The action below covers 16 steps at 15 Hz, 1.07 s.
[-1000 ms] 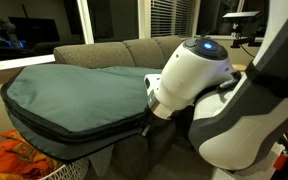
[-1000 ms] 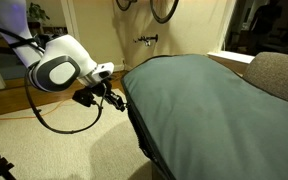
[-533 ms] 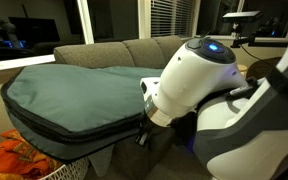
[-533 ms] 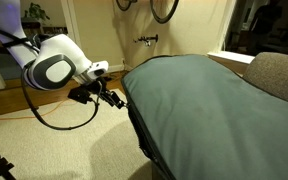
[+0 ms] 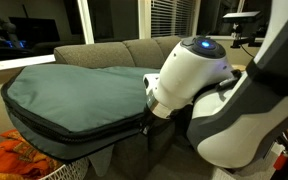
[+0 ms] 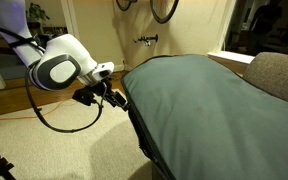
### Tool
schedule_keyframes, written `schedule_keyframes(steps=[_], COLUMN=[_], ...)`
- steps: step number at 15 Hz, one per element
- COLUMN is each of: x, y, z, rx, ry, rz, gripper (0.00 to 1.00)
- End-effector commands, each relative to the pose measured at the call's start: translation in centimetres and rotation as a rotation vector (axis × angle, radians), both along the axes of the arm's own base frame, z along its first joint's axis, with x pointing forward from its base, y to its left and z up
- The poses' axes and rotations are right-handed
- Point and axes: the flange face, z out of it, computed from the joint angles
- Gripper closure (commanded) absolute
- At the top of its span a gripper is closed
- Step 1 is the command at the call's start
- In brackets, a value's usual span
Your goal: Open the zip to the left
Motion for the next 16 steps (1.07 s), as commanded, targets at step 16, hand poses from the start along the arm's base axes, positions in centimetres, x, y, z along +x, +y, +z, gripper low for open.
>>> schedule_keyframes(steps=[16], x=[1.5], y=[-1.2], z=[0.2], rx=[0.067], ry=[0.04], rz=[-0.028], gripper=[0.26])
